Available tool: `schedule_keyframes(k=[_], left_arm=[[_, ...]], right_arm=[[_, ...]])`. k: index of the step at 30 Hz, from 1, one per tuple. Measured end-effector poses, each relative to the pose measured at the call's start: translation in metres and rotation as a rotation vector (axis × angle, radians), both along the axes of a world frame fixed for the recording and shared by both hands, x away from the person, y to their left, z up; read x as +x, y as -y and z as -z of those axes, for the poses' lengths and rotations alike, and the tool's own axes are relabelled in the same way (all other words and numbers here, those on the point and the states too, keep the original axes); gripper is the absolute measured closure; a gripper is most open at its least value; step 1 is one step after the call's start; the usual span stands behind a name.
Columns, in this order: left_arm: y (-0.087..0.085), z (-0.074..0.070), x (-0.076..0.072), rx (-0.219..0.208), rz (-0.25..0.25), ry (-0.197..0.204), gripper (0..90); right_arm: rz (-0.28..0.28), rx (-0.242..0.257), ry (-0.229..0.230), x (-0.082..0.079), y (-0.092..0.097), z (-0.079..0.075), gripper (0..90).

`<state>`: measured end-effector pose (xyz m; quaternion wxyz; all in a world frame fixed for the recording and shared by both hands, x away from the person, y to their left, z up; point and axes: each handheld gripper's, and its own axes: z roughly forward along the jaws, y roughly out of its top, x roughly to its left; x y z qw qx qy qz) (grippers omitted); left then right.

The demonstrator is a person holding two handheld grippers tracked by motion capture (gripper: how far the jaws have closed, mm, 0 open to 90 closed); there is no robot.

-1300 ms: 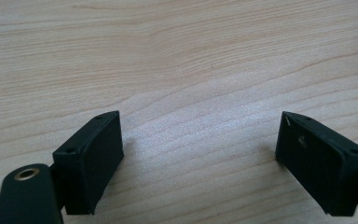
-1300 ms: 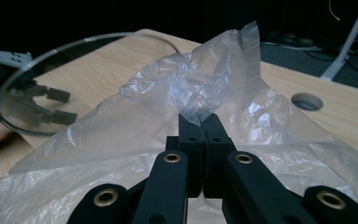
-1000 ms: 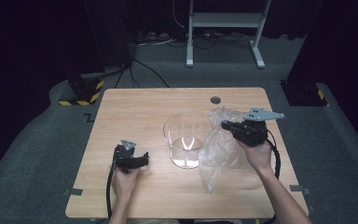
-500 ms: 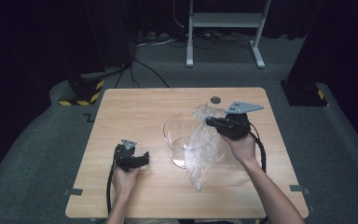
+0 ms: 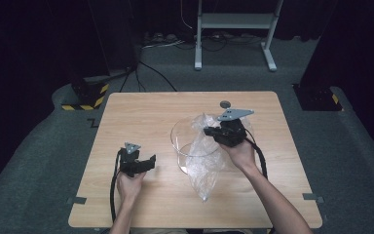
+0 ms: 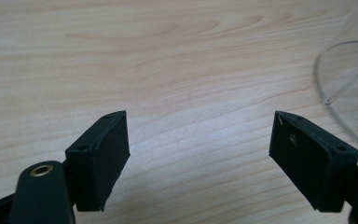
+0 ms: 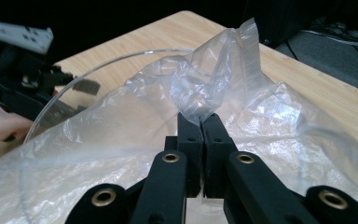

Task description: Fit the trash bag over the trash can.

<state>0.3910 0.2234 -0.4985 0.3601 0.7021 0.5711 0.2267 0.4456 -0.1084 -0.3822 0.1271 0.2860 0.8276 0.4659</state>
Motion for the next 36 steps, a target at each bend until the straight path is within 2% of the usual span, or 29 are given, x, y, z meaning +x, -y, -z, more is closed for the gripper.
schedule_keyframes(k=[6, 7, 8, 10, 11, 12, 13, 18, 21, 22, 24, 28, 31, 36], left_arm=[[0.006, -0.022, -0.002, -0.04, 0.067, 0.041, 20.8], [0.006, -0.022, -0.002, -0.04, 0.067, 0.041, 21.1], [0.007, -0.027, -0.003, -0.059, 0.079, 0.045, 21.1], [0.007, -0.035, -0.004, -0.13, 0.105, 0.05, 22.5], [0.008, -0.039, -0.005, -0.142, 0.111, 0.055, 24.8], [0.011, -0.049, -0.006, -0.135, 0.131, 0.074, 25.5], [0.011, -0.049, -0.006, -0.135, 0.131, 0.074, 25.5], [0.019, -0.074, -0.007, -0.156, 0.183, 0.112, 25.5], [0.027, -0.087, -0.008, -0.138, 0.207, 0.136, 25.3], [0.03, -0.092, -0.009, -0.119, 0.219, 0.142, 25.2], [0.034, -0.098, -0.009, -0.117, 0.233, 0.151, 24.7], [0.046, -0.11, -0.01, -0.103, 0.273, 0.162, 24.8], [0.057, -0.12, -0.008, -0.09, 0.323, 0.166, 25.1], [0.066, -0.126, -0.003, -0.108, 0.361, 0.155, 26.0]], right_arm=[[-0.018, -0.027, -0.012, -0.001, -0.01, 0.004, 87.8], [-0.018, -0.027, -0.012, -0.001, -0.01, 0.004, 87.8], [-0.02, -0.029, -0.015, -0.001, -0.01, 0.005, 87.8], [-0.019, -0.038, -0.015, -0.002, -0.012, 0.005, 87.9], [-0.017, -0.038, -0.018, -0.002, -0.012, 0.004, 87.8], [-0.015, -0.042, -0.022, -0.002, -0.012, 0.004, 87.8], [-0.014, -0.047, -0.022, -0.002, -0.013, 0.004, 87.7], [-0.018, -0.072, -0.022, -0.004, -0.016, 0.004, 87.3], [-0.019, -0.077, -0.023, -0.005, -0.016, 0.003, 87.0], [-0.02, -0.08, -0.023, -0.005, -0.016, 0.003, 86.8], [-0.02, -0.082, -0.029, -0.005, -0.017, 0.003, 86.3], [-0.02, -0.087, -0.031, -0.005, -0.017, 0.003, 85.8], [-0.015, -0.085, -0.041, -0.005, -0.017, 0.003, 85.7], [-0.012, -0.09, -0.044, -0.005, -0.017, 0.003, 85.7]])
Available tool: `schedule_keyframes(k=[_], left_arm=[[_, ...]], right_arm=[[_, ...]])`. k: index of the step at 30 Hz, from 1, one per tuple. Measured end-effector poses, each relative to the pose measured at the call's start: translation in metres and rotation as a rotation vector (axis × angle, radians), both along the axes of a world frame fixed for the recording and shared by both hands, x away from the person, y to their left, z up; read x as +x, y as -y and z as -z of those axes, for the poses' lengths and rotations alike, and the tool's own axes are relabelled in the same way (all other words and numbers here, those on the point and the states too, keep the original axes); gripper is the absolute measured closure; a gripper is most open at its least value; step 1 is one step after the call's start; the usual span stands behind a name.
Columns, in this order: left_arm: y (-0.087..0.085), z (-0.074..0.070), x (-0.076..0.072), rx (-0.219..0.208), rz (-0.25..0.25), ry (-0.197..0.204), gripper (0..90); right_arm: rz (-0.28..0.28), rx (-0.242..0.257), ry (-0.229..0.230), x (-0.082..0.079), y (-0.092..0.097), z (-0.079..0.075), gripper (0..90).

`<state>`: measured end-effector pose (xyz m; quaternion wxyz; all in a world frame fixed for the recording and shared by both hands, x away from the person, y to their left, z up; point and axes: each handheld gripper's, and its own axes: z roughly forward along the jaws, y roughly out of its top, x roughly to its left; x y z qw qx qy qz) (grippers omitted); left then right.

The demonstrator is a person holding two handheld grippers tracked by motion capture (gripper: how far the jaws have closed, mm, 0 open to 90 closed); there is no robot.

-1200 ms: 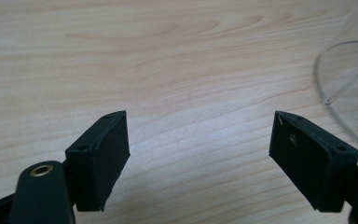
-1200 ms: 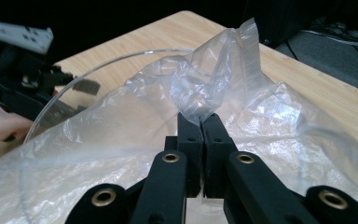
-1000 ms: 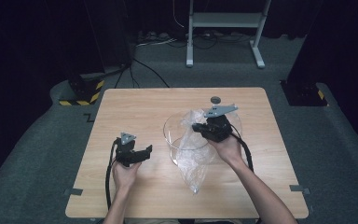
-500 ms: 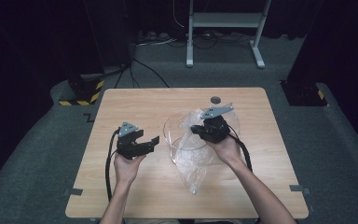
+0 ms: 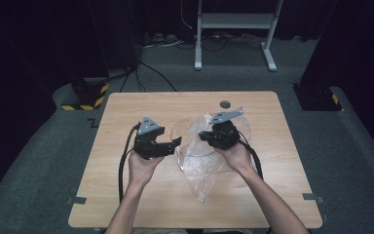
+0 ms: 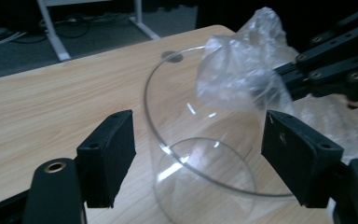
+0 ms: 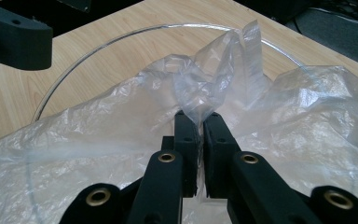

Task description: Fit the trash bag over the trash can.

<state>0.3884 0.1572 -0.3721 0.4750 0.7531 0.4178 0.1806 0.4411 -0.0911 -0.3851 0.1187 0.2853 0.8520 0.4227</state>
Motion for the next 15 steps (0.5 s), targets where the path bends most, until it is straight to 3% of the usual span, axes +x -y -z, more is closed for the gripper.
schedule_keyframes(k=[7, 15], left_arm=[[0.02, -0.005, 0.007, -0.012, 0.085, -0.043, 29.3], [0.037, -0.004, 0.014, 0.04, 0.114, -0.077, 41.6]], right_arm=[[0.001, -0.01, -0.004, 0.001, -0.001, 0.0, 84.3], [-0.007, -0.016, -0.006, 0.0, -0.001, 0.0, 84.2]])
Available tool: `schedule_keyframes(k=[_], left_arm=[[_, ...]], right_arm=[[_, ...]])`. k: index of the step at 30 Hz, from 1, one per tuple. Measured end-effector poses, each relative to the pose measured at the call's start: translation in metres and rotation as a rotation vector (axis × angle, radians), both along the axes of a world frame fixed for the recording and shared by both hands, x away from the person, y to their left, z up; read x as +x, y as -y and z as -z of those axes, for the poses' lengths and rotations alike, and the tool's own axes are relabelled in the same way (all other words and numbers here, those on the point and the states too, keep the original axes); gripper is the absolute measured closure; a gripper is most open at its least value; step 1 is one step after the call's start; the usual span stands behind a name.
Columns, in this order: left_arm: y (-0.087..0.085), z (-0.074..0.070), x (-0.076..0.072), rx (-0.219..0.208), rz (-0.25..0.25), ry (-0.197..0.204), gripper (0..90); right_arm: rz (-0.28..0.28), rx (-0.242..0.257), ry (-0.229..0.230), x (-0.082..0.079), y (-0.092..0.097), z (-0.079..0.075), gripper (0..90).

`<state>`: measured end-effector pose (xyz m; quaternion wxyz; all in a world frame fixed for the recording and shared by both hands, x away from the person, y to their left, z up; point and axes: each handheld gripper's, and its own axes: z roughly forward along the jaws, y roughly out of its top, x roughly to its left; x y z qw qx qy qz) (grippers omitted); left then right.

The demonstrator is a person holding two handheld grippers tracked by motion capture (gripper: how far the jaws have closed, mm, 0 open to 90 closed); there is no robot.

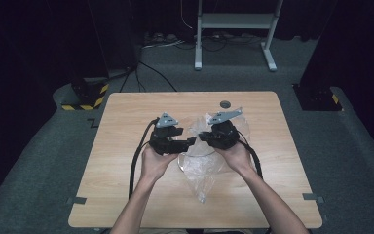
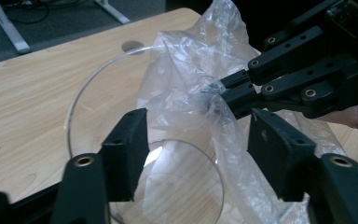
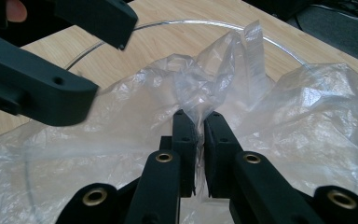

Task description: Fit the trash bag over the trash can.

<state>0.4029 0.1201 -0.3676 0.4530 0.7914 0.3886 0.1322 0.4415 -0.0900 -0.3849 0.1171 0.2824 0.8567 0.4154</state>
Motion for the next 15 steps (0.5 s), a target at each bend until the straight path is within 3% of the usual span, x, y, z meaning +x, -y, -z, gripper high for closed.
schedule_keyframes(k=[6, 7, 12, 14, 15], left_arm=[[0.011, 0.004, 0.007, 0.067, 0.012, -0.034, 54.9], [0.013, 0.004, 0.007, 0.08, 0.013, -0.038, 61.6], [0.021, 0.004, 0.01, 0.134, 0.022, -0.065, 75.9], [0.022, 0.004, 0.011, 0.146, 0.016, -0.067, 87.6], [0.022, 0.004, 0.011, 0.146, 0.016, -0.067, 89.1]], right_arm=[[-0.01, 0.002, -0.004, -0.001, 0.0, 0.0, 84.1], [-0.013, 0.003, -0.003, 0.0, 0.0, 0.0, 83.7], [-0.016, 0.015, 0.001, -0.001, 0.001, -0.002, 80.8], [-0.012, 0.025, 0.002, -0.001, 0.003, -0.003, 76.1], [-0.012, 0.025, 0.002, -0.001, 0.003, -0.003, 76.1]])
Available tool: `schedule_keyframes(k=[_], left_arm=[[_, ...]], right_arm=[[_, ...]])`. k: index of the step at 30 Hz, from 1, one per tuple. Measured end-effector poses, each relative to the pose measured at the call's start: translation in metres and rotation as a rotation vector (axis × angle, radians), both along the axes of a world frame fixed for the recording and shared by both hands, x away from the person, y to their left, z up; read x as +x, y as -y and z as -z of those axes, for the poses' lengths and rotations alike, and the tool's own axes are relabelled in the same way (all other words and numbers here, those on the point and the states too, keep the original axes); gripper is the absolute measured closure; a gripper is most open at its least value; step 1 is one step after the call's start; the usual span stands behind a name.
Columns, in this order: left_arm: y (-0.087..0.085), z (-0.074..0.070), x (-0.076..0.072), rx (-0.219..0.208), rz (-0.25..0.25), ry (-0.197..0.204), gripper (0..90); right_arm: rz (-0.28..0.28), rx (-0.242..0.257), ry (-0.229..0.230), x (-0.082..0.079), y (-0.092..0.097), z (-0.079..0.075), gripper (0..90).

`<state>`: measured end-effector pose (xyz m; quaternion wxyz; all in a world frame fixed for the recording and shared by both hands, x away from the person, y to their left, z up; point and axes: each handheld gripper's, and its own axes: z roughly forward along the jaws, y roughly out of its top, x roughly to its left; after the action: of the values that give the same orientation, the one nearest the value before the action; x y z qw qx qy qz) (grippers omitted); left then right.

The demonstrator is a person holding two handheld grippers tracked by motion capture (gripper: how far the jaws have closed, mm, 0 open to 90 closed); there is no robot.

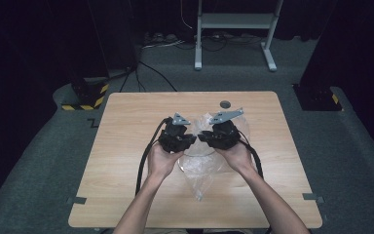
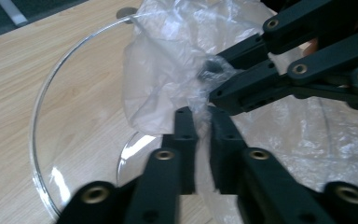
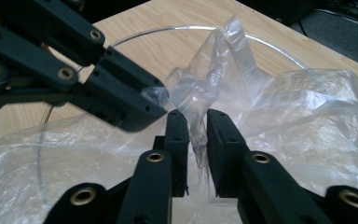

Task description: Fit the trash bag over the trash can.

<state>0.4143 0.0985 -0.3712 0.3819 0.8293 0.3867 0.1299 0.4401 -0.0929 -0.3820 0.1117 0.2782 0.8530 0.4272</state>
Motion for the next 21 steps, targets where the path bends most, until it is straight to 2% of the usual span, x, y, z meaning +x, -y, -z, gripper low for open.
schedule_keyframes(k=[3, 4, 6, 11, 12, 17, 21], left_arm=[[-0.001, 0.001, 0.001, 0.018, -0.016, -0.006, 90.0], [-0.001, 0.001, 0.001, 0.028, -0.022, -0.008, 90.0], [-0.002, 0.001, 0.001, 0.042, -0.033, -0.011, 90.0], [-0.003, 0.001, 0.002, 0.063, -0.051, -0.02, 90.0], [-0.004, 0.001, 0.002, 0.065, -0.054, -0.023, 90.0], [-0.005, 0.003, 0.004, 0.077, -0.063, -0.036, 90.0], [-0.006, 0.007, 0.006, 0.063, -0.062, -0.054, 90.0]], right_arm=[[0.008, 0.026, 0.008, -0.001, 0.006, -0.003, 66.8], [0.008, 0.026, 0.008, -0.001, 0.006, -0.003, 66.8], [0.021, 0.047, 0.033, -0.004, 0.015, -0.008, 60.2], [0.045, 0.053, 0.054, -0.007, 0.027, -0.011, 53.6], [0.06, 0.056, 0.054, -0.008, 0.035, -0.012, 50.4], [0.083, 0.059, 0.051, -0.007, 0.045, -0.01, 47.3], [0.079, 0.035, 0.043, -0.006, 0.043, -0.007, 46.7]])
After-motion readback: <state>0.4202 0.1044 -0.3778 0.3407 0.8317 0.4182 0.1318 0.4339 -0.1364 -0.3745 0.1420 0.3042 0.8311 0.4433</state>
